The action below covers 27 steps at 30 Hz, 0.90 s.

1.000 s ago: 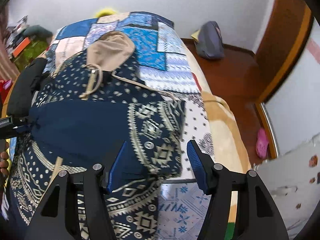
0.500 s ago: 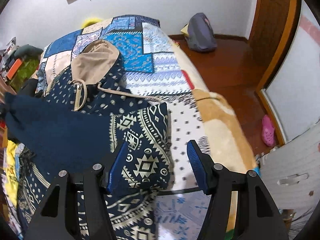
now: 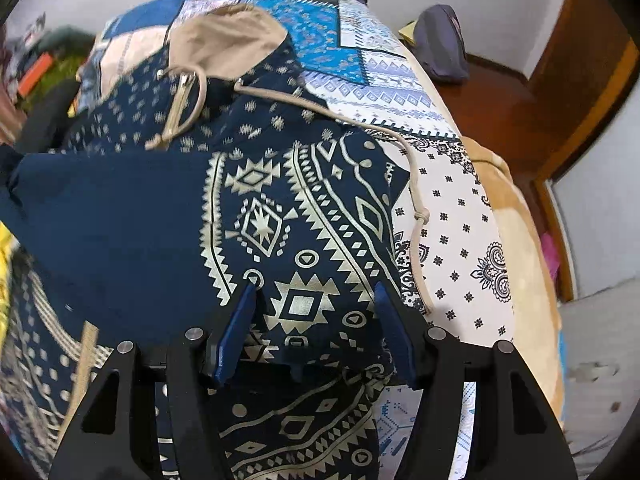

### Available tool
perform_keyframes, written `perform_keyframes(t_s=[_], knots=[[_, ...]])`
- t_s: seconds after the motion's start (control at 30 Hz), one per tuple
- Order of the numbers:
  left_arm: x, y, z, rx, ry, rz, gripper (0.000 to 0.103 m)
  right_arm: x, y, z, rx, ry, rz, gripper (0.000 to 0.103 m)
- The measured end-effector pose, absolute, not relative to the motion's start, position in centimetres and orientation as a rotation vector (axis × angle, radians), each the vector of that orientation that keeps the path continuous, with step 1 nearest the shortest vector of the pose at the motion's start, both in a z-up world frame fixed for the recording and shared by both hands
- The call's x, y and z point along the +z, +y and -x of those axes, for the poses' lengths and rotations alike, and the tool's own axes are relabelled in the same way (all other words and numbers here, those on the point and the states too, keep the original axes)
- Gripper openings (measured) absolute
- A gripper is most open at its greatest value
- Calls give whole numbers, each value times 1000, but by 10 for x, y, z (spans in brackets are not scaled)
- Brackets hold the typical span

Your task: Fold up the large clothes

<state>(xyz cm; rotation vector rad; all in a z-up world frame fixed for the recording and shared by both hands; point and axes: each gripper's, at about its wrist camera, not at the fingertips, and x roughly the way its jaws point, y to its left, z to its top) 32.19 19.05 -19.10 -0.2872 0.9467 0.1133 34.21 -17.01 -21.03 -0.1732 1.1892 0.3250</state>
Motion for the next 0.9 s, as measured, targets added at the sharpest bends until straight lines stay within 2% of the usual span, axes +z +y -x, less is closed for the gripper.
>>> perform_keyframes(t_s=[0.1, 0.17, 0.3, 0.33, 0.5, 0.57, 0.6, 0.63, 0.83, 0.9], knots=[[-217, 189, -318, 129, 1022, 255, 11, -214, -169, -340, 315, 1192, 198, 58], [-234, 188, -316, 146, 1067, 219, 17, -216, -169, -338, 314, 1195, 194, 59], [-243, 181, -306, 195, 1068, 116, 41, -214, -170, -337, 311, 1201, 191, 59], [-242, 179, -303, 209, 1061, 77, 43, -213, -170, -337, 310, 1204, 194, 59], [-223, 170, -294, 176, 1037, 5, 43, -201, -167, -341, 313, 1205, 205, 59], [-206, 164, -292, 158, 1006, -25, 46, -193, -167, -346, 322, 1186, 175, 59], [-199, 162, -293, 152, 994, -33, 50, -187, -166, -348, 326, 1175, 162, 59], [-189, 158, -293, 143, 969, -42, 53, -180, -166, -351, 330, 1158, 149, 59], [-141, 137, -322, 67, 867, -65, 55, -134, -154, -369, 351, 1019, 154, 59], [-129, 130, -335, 55, 835, -77, 58, -120, -150, -377, 361, 974, 149, 59]])
